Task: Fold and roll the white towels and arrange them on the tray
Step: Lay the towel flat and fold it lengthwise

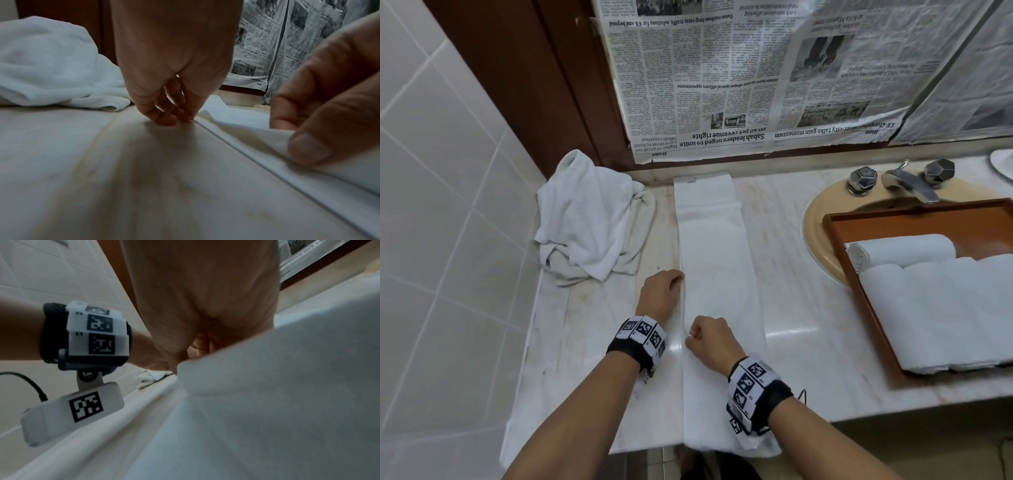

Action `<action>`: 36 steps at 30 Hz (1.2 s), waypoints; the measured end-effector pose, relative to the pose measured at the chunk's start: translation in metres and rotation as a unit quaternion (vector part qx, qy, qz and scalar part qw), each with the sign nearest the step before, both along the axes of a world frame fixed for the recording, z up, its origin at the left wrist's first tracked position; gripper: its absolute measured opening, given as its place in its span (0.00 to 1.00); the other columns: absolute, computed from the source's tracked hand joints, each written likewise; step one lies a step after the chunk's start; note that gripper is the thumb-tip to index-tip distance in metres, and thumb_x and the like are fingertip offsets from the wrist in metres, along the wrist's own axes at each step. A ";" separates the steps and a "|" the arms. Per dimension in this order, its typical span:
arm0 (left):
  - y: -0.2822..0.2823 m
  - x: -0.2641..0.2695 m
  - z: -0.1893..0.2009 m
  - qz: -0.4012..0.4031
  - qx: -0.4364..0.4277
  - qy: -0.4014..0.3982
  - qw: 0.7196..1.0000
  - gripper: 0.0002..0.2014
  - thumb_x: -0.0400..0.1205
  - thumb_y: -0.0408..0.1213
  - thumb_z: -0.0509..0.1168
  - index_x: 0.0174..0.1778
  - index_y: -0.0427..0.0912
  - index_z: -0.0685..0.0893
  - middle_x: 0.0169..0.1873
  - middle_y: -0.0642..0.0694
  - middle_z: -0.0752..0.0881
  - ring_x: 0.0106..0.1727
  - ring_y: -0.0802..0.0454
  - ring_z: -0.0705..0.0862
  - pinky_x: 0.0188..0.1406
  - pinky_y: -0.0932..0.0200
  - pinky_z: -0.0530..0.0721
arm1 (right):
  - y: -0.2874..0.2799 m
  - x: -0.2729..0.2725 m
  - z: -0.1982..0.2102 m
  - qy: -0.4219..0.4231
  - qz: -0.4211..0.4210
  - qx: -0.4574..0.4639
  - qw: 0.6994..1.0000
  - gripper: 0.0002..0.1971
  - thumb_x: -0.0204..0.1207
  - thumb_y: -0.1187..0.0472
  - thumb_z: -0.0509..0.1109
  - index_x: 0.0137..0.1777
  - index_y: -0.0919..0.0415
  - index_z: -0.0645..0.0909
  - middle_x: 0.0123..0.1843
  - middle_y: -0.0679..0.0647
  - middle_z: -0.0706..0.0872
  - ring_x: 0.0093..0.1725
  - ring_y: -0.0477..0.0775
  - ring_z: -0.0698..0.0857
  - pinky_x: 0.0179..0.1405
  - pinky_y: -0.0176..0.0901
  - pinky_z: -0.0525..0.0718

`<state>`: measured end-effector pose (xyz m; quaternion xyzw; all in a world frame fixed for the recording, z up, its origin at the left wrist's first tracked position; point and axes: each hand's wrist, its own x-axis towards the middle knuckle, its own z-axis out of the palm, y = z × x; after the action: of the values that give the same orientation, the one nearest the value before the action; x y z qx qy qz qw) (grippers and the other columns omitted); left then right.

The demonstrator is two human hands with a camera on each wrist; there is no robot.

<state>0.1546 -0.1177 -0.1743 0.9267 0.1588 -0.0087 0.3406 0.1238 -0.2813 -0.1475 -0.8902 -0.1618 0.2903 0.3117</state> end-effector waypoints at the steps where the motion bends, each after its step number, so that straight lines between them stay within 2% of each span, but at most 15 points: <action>1: -0.002 -0.003 0.000 0.006 -0.006 -0.003 1.000 0.13 0.86 0.34 0.62 0.63 0.43 0.87 0.54 0.44 0.90 0.56 0.46 0.86 0.60 0.53 0.82 | 0.000 -0.002 -0.002 -0.012 0.006 -0.004 1.000 0.07 0.80 0.60 0.67 0.50 0.65 0.81 0.45 0.57 0.84 0.46 0.59 0.84 0.47 0.48 0.84; 4: -0.009 -0.010 0.000 0.029 -0.031 -0.005 0.999 0.13 0.85 0.38 0.64 0.63 0.43 0.86 0.54 0.46 0.89 0.55 0.48 0.85 0.61 0.53 0.81 | 0.003 -0.007 -0.005 -0.044 0.028 -0.002 0.999 0.07 0.80 0.59 0.66 0.50 0.64 0.79 0.46 0.60 0.86 0.44 0.61 0.84 0.44 0.50 0.83; 7: -0.014 -0.013 -0.004 0.026 -0.032 0.004 0.999 0.20 0.83 0.43 0.69 0.70 0.42 0.83 0.57 0.46 0.87 0.57 0.49 0.84 0.63 0.55 0.80 | 0.004 -0.008 -0.008 -0.049 0.049 0.004 0.998 0.08 0.78 0.58 0.66 0.52 0.62 0.81 0.46 0.59 0.87 0.45 0.61 0.85 0.44 0.52 0.84; 10: -0.014 -0.012 -0.005 0.028 -0.030 0.004 0.999 0.22 0.81 0.41 0.72 0.71 0.40 0.82 0.55 0.46 0.88 0.55 0.50 0.84 0.60 0.61 0.77 | 0.002 -0.010 -0.012 -0.064 0.063 0.002 0.996 0.09 0.78 0.56 0.65 0.53 0.59 0.81 0.47 0.56 0.88 0.47 0.60 0.85 0.42 0.48 0.82; 14: -0.014 -0.010 0.000 0.055 -0.054 -0.006 0.997 0.17 0.79 0.35 0.73 0.64 0.41 0.86 0.50 0.47 0.89 0.51 0.51 0.86 0.61 0.55 0.83 | -0.001 -0.010 -0.012 -0.074 0.084 -0.024 0.993 0.10 0.80 0.53 0.64 0.56 0.54 0.80 0.49 0.51 0.86 0.49 0.57 0.84 0.42 0.45 0.76; 16: -0.015 -0.011 0.002 0.085 -0.076 -0.020 0.993 0.12 0.79 0.32 0.73 0.58 0.42 0.87 0.47 0.49 0.89 0.47 0.54 0.86 0.58 0.56 0.85 | -0.002 -0.009 -0.009 -0.048 0.086 -0.017 0.995 0.11 0.78 0.52 0.66 0.58 0.53 0.80 0.48 0.48 0.84 0.50 0.55 0.84 0.45 0.45 0.80; 18: -0.017 -0.013 0.003 0.117 -0.097 -0.033 0.988 0.08 0.78 0.31 0.73 0.52 0.42 0.88 0.43 0.51 0.89 0.44 0.57 0.85 0.53 0.61 0.85 | -0.004 -0.007 -0.004 -0.021 0.102 -0.017 0.994 0.14 0.78 0.50 0.67 0.60 0.53 0.81 0.49 0.50 0.85 0.50 0.55 0.84 0.48 0.46 0.82; 21: -0.017 -0.013 0.006 0.156 -0.127 -0.021 0.979 0.07 0.77 0.32 0.72 0.49 0.44 0.88 0.41 0.52 0.89 0.42 0.60 0.85 0.42 0.72 0.78 | -0.013 -0.001 0.004 -0.009 0.185 -0.031 0.982 0.14 0.80 0.51 0.66 0.57 0.58 0.86 0.47 0.52 0.83 0.46 0.53 0.81 0.47 0.46 0.82; 24: -0.016 -0.006 0.007 0.164 -0.126 0.009 0.978 0.08 0.77 0.31 0.67 0.50 0.44 0.84 0.41 0.50 0.88 0.42 0.57 0.83 0.37 0.69 0.74 | -0.029 0.018 0.001 -0.069 0.170 0.022 0.983 0.16 0.81 0.52 0.61 0.53 0.60 0.87 0.49 0.54 0.82 0.50 0.55 0.80 0.52 0.52 0.82; 27: -0.019 0.003 0.004 0.131 -0.079 0.009 0.988 0.13 0.77 0.26 0.62 0.57 0.40 0.80 0.49 0.43 0.85 0.49 0.43 0.83 0.45 0.58 0.77 | -0.043 0.054 -0.015 -0.240 0.081 0.014 0.967 0.24 0.81 0.47 0.53 0.62 0.60 0.83 0.61 0.56 0.84 0.60 0.60 0.82 0.55 0.54 0.82; 29: -0.025 0.010 0.000 0.077 0.011 -0.015 0.997 0.19 0.80 0.27 0.60 0.68 0.36 0.78 0.64 0.37 0.79 0.60 0.36 0.79 0.57 0.49 0.76 | -0.041 0.079 -0.019 -0.272 0.068 -0.028 0.960 0.27 0.83 0.47 0.50 0.71 0.62 0.79 0.71 0.59 0.82 0.71 0.63 0.80 0.64 0.59 0.81; 30: -0.028 0.014 -0.002 0.049 0.044 -0.014 0.998 0.22 0.84 0.30 0.59 0.75 0.39 0.74 0.73 0.38 0.74 0.69 0.37 0.74 0.64 0.46 0.73 | -0.036 0.089 -0.020 -0.248 0.086 -0.056 0.963 0.30 0.84 0.46 0.47 0.77 0.62 0.74 0.78 0.58 0.76 0.78 0.62 0.74 0.71 0.61 0.75; 32: -0.035 0.023 -0.004 -0.010 0.096 0.022 0.995 0.25 0.90 0.41 0.52 0.85 0.51 0.62 0.85 0.50 0.59 0.83 0.44 0.59 0.76 0.41 0.64 | -0.024 0.100 -0.028 -0.220 0.135 -0.094 0.962 0.35 0.83 0.43 0.36 0.86 0.59 0.58 0.88 0.52 0.57 0.87 0.56 0.54 0.82 0.60 0.55; 34: -0.039 0.028 -0.010 -0.054 0.153 0.079 0.984 0.26 0.92 0.49 0.42 0.88 0.59 0.49 0.87 0.60 0.46 0.88 0.47 0.46 0.81 0.38 0.53 | -0.017 0.106 -0.035 -0.207 0.183 -0.132 0.952 0.37 0.80 0.40 0.28 0.88 0.54 0.43 0.88 0.46 0.42 0.87 0.51 0.41 0.85 0.58 0.41; 36: -0.036 0.027 -0.018 -0.060 0.184 0.116 0.974 0.26 0.91 0.55 0.37 0.87 0.64 0.42 0.86 0.65 0.39 0.88 0.47 0.39 0.83 0.36 0.46 | -0.021 0.114 -0.041 -0.217 0.202 -0.156 0.942 0.34 0.83 0.39 0.30 0.88 0.50 0.37 0.87 0.43 0.36 0.86 0.48 0.36 0.85 0.58 0.38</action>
<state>0.1817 -0.1536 -0.1924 0.9739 0.1405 -0.1076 0.1421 0.2373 -0.3025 -0.1885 -0.9178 -0.3542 0.1688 0.0609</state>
